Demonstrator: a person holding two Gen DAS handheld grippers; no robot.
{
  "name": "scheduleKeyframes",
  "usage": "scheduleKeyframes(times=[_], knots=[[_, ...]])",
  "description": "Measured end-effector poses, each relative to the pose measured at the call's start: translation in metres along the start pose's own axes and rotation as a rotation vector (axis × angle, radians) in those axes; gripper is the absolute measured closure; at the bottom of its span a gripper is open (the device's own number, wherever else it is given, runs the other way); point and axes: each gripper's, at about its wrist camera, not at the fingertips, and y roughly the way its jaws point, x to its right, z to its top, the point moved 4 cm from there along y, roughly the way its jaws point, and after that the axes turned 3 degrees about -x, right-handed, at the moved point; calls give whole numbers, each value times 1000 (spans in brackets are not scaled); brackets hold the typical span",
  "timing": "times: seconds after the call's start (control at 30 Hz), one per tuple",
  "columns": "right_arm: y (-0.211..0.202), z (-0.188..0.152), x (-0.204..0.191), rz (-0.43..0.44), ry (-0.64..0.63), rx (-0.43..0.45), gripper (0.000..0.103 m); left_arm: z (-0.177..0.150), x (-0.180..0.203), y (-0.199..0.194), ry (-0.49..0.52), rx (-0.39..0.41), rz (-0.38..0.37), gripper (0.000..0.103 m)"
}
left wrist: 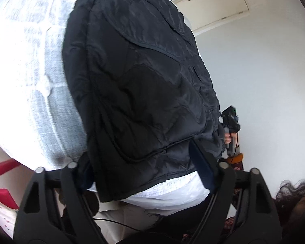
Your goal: Fold large clothes
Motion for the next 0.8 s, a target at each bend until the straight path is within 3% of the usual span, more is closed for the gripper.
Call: scheduleKeyframes(times=[0.1, 0.13, 0.17, 0.27, 0.47, 0.63, 0.8], knots=[[-2, -5, 9, 86, 35, -23, 49, -1, -8, -3, -63, 6, -36, 51], [-6, -6, 8, 112, 28, -21, 65, -2, -10, -4, -80, -4, -51, 66], [-12, -8, 2, 125, 0, -3, 78, -4, -11, -1, -96, -22, -74, 73], [-35, -13, -19, 166, -97, 66, 90, -7, 0, 4, -47, -48, -84, 83], [-59, -24, -61, 315, -246, 119, 93, -2, 35, -1, 74, -1, -153, 87], [-90, -28, -95, 367, -388, 279, 94, 10, 53, -23, 100, 132, -244, 90], [-110, -48, -136, 446, -521, 370, 95, 10, 97, -52, 239, 253, -310, 90]])
